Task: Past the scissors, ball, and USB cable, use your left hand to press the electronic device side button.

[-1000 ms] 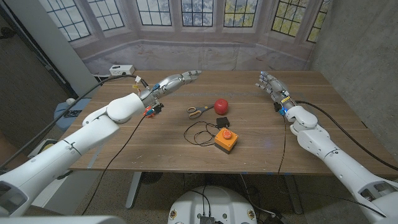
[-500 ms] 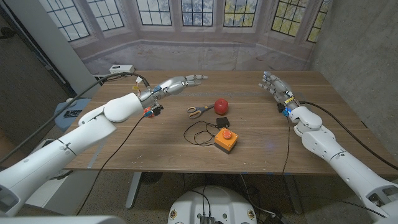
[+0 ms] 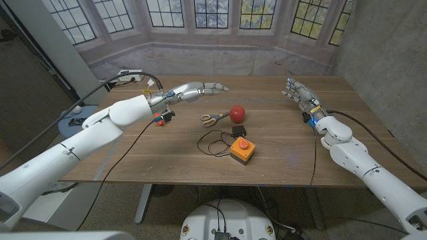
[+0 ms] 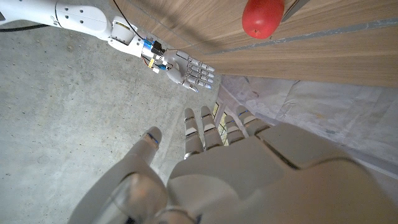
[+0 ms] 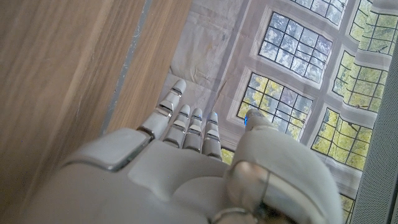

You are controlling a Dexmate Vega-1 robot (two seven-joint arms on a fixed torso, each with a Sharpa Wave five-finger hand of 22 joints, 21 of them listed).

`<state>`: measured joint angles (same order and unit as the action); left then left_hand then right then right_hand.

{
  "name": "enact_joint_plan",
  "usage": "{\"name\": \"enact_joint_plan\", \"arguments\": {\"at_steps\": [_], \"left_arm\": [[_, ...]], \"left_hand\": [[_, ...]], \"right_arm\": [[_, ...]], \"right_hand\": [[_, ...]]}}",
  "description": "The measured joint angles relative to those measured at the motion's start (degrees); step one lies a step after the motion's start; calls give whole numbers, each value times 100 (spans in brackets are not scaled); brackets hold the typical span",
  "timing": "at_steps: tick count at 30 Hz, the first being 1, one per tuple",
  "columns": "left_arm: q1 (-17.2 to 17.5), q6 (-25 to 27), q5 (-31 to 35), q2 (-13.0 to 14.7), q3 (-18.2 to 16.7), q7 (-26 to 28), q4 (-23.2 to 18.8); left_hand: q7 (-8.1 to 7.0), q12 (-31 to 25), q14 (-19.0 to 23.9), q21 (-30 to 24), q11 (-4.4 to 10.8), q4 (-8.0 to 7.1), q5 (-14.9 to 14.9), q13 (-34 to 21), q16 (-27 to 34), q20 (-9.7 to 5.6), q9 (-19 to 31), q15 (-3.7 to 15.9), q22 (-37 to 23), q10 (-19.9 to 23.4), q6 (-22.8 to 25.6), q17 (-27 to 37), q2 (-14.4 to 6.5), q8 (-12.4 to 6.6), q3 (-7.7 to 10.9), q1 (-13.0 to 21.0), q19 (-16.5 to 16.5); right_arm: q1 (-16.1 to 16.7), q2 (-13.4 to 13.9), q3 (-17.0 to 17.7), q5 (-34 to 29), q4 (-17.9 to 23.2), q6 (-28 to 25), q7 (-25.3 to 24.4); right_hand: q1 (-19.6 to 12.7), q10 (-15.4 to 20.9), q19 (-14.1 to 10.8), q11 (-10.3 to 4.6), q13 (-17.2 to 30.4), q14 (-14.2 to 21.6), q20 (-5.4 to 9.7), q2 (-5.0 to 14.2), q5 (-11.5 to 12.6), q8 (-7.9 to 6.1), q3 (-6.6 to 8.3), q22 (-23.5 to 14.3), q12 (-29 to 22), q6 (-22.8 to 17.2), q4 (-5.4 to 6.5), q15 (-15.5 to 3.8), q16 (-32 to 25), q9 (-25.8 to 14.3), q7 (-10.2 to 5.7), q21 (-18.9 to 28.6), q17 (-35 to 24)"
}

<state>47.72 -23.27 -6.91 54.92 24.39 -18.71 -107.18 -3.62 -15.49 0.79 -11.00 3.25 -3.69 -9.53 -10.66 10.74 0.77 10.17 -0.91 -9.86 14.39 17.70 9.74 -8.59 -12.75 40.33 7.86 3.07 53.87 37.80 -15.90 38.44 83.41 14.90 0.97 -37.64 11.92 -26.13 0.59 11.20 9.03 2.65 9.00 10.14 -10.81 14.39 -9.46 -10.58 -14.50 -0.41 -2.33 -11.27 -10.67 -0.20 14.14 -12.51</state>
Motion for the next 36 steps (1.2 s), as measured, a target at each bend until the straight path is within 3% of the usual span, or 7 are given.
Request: {"name": "enact_joint_plan", "arguments": {"at_steps": [21, 36], "left_arm": [[-624, -561, 275, -111, 352, -889, 232], [-1237, -1079, 303, -264, 666, -1713, 773]], "left_hand": [[2, 33, 98, -1, 13, -95, 0, -1, 35, -59, -5, -1, -1, 108, 142, 1, 16, 3, -2, -78, 0], [-98, 92, 221, -4, 44, -326, -23, -1, -9, -79, 11, 60, -1, 282, 331, 0, -81, 68, 72, -175, 20]], "right_arm": [[404, 181, 205, -14, 382, -19, -252], [570, 201, 291, -66, 527, -3, -439]], "right_hand": [[0, -31, -1, 31, 0, -31, 1, 0, 0, 0, -6, 0, 0, 51, -41, 30, 0, 0, -12, -66, -1], [0, -31, -1, 31, 1, -31, 0, 0, 0, 0, 9, 0, 0, 81, -55, 30, 0, 0, 19, -133, 27]]}}
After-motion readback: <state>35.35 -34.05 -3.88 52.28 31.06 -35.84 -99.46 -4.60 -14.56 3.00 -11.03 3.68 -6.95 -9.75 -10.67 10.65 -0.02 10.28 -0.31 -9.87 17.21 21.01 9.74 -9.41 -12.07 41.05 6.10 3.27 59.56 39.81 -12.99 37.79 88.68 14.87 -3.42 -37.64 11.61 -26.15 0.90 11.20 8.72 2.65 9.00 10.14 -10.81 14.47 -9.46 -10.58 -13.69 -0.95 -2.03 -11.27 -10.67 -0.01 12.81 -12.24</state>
